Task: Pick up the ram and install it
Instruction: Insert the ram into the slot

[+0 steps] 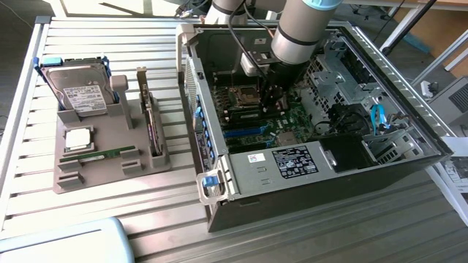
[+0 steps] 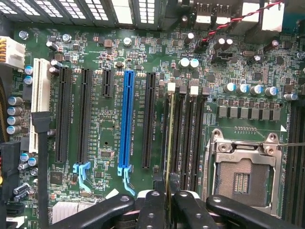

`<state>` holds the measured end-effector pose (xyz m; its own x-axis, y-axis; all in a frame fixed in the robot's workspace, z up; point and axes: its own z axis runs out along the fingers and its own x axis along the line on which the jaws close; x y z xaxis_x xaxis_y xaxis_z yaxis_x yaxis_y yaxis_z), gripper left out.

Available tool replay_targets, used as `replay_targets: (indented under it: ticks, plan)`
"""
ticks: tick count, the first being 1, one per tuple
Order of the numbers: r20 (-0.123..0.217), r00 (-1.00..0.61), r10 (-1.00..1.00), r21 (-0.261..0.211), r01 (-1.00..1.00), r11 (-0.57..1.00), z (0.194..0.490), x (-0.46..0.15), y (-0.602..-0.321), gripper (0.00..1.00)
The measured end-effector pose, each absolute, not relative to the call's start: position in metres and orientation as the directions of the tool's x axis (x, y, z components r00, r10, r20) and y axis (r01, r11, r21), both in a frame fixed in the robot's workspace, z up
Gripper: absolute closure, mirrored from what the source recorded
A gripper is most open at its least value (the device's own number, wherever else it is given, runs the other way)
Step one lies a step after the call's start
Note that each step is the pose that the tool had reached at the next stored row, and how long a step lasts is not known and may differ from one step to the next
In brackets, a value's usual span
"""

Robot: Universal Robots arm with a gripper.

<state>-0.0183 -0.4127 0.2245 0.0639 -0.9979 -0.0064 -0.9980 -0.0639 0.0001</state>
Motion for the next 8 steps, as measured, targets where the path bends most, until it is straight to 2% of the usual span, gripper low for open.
replay_targets:
  ticks: [1,2,3,8]
  plan:
    - [-0.006,0.064,-0.998,0.0,-0.998,-0.064,0.2246,-0.0184,-0.4127,0.79]
    - [-0.006,0.064,-0.998,0.001,-0.998,-0.064,0.2246,-0.0184,-0.4128,0.79]
    - [-0.006,0.064,-0.998,0.001,-0.998,-0.064,0.2247,-0.0185,-0.4128,0.73]
    - [-0.006,0.063,-0.998,0.001,-0.998,-0.063,0.2278,-0.0181,-0.4126,0.73]
